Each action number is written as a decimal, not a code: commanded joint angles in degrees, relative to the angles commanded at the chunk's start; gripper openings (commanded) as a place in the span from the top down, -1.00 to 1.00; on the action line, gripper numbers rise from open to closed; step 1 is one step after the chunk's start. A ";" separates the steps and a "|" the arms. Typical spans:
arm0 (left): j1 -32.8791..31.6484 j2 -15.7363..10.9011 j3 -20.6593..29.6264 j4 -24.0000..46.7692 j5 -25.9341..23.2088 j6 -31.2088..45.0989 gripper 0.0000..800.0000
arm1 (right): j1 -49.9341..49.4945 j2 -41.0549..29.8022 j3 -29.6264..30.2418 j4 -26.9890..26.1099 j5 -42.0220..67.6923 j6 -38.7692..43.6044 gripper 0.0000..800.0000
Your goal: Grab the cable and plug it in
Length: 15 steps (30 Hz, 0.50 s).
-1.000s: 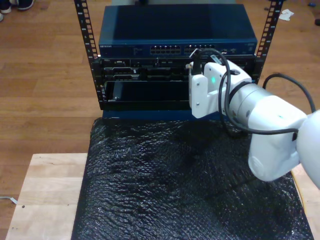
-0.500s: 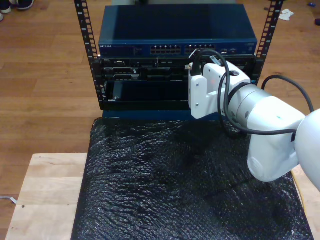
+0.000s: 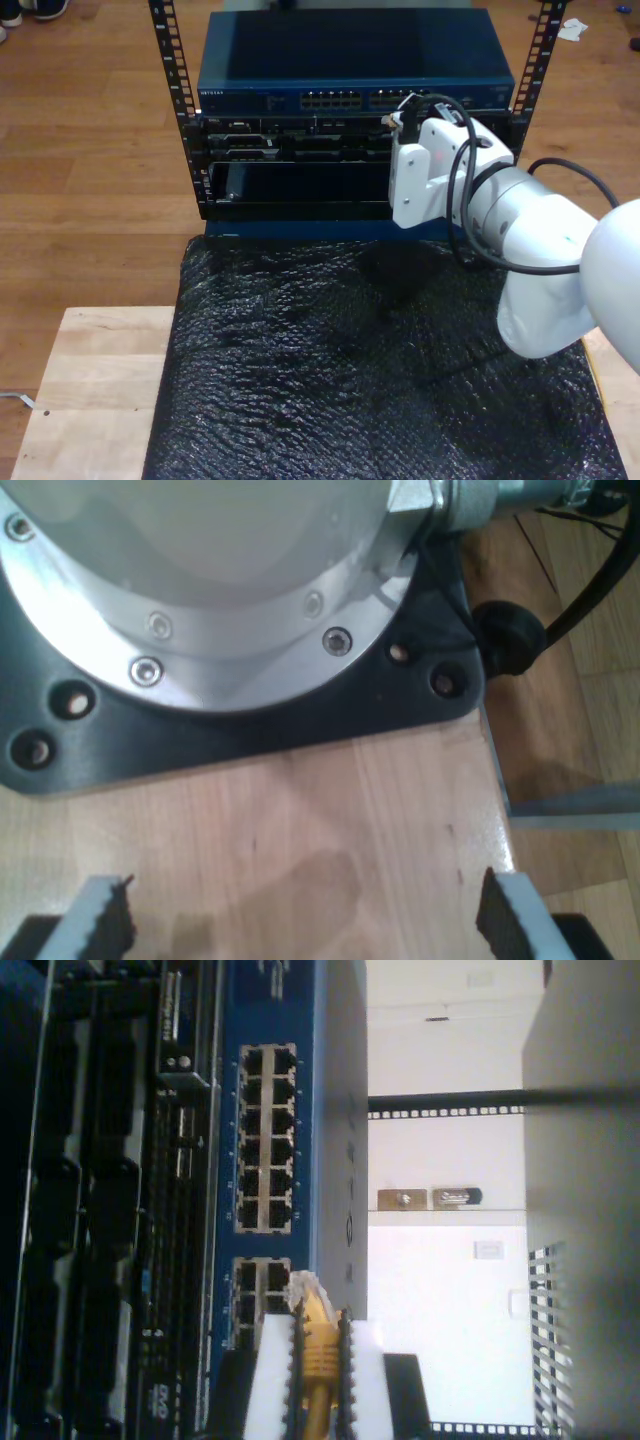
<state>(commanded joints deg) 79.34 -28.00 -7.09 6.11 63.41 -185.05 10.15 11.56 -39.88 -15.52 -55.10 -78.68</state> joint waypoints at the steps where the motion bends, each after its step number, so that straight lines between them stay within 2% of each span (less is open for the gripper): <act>1: 0.00 0.00 0.00 0.09 0.00 0.00 -1.00 | 0.09 0.18 -0.09 1.32 -0.53 0.09 1.00; 5: 0.00 0.00 0.00 0.00 0.00 0.00 -1.00 | 0.18 1.41 -0.35 4.84 -2.99 0.09 1.00; 15: 0.00 0.00 0.00 0.00 0.00 0.00 -1.00 | 0.09 6.86 -4.57 4.84 -5.71 0.00 1.00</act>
<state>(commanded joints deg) 79.34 -28.00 -7.09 6.11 63.41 -185.05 10.24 18.42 -44.45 -10.68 -60.81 -78.68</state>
